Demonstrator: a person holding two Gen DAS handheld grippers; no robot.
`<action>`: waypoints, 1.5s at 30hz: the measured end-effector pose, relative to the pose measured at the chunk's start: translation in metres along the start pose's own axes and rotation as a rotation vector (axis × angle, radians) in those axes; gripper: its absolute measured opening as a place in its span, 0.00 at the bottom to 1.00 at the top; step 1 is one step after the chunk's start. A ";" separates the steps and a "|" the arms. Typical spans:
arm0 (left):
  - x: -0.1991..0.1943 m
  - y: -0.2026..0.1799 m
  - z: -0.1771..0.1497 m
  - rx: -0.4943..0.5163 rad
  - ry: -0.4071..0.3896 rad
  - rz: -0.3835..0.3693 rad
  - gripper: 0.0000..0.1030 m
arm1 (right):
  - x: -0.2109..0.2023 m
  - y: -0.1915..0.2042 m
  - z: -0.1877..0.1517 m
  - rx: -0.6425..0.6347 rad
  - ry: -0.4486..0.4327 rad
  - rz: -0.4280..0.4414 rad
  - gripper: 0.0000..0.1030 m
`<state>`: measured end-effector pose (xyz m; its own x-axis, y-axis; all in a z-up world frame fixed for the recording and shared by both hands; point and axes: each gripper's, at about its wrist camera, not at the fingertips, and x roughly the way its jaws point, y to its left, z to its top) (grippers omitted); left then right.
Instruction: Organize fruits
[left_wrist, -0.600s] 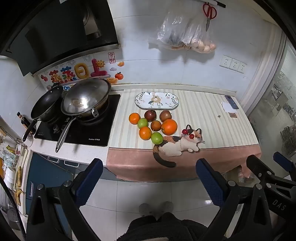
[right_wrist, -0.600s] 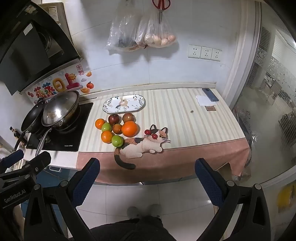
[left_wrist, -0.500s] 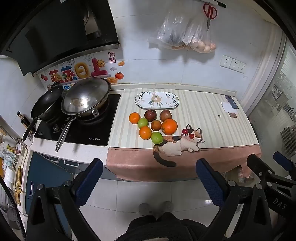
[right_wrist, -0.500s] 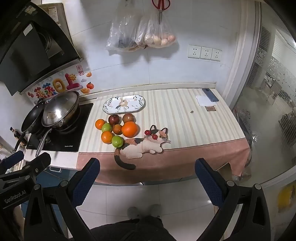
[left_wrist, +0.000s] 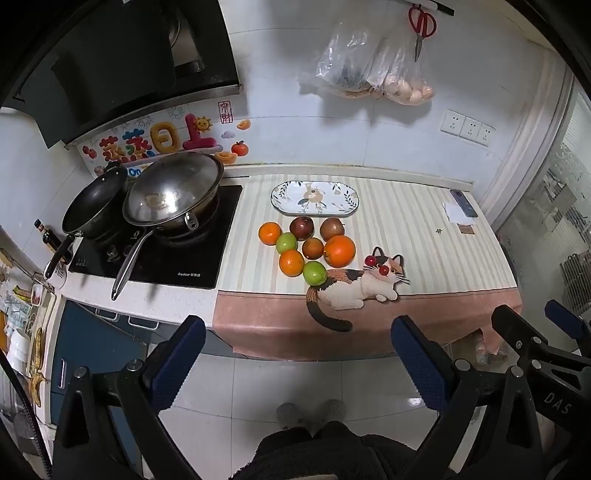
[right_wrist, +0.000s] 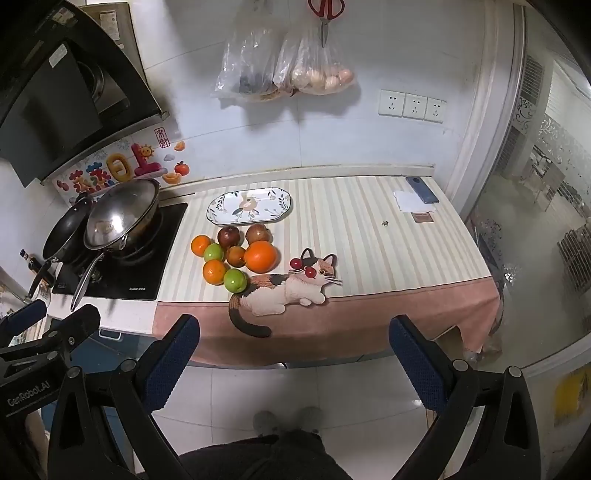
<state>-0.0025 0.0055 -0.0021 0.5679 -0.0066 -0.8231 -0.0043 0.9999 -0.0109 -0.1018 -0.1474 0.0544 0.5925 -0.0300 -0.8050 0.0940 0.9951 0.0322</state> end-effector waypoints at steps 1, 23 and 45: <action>-0.001 0.001 -0.001 0.000 -0.001 0.001 1.00 | 0.000 0.001 0.000 -0.001 -0.002 -0.001 1.00; 0.001 -0.002 0.002 0.002 -0.007 0.007 1.00 | 0.007 -0.002 0.002 -0.004 -0.002 0.008 1.00; 0.004 0.005 0.005 -0.006 -0.009 0.002 1.00 | 0.008 0.002 0.012 -0.009 -0.012 0.017 1.00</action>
<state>0.0039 0.0101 -0.0027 0.5749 -0.0043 -0.8182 -0.0101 0.9999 -0.0124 -0.0876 -0.1470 0.0552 0.6032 -0.0137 -0.7975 0.0766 0.9962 0.0408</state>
